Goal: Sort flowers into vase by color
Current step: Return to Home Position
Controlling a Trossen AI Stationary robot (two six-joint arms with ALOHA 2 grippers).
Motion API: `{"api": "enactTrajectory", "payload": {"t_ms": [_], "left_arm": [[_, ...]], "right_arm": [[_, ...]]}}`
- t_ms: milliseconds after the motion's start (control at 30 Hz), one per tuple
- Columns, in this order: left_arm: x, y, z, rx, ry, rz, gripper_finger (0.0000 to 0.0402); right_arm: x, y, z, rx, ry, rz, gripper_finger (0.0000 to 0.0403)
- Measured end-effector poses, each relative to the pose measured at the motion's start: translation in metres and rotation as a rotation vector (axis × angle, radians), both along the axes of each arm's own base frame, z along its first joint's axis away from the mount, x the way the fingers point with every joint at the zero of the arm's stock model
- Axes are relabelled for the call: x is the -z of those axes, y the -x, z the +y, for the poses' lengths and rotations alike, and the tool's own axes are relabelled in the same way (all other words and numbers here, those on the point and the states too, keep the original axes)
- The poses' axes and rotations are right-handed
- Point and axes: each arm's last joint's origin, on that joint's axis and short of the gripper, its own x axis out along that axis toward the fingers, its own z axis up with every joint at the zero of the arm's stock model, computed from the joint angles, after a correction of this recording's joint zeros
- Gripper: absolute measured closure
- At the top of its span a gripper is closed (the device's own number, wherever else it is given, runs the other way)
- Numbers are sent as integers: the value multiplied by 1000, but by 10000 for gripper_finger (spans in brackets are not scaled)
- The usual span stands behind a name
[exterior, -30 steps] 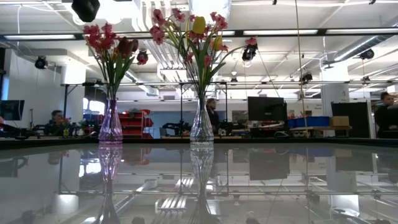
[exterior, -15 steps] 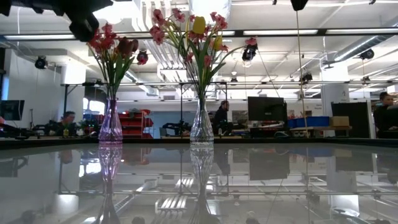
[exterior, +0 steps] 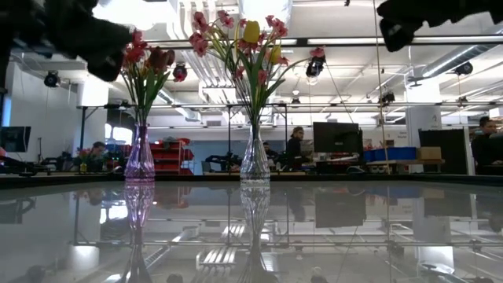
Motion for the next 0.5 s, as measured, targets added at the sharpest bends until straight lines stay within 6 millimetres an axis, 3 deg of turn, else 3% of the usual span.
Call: {"api": "enactTrajectory", "payload": {"t_ms": [200,400,500], "left_arm": [[18,3,0,5,-77,-91,365],[39,10,0,49,-92,-107,365],[38,14,-1,118,-91,-118,365]], "right_arm": [[15,36,-2,65,6,-179,390],[45,46,-3,77,-30,-289,390],[63,49,-3,76,-75,-313,390]]}}
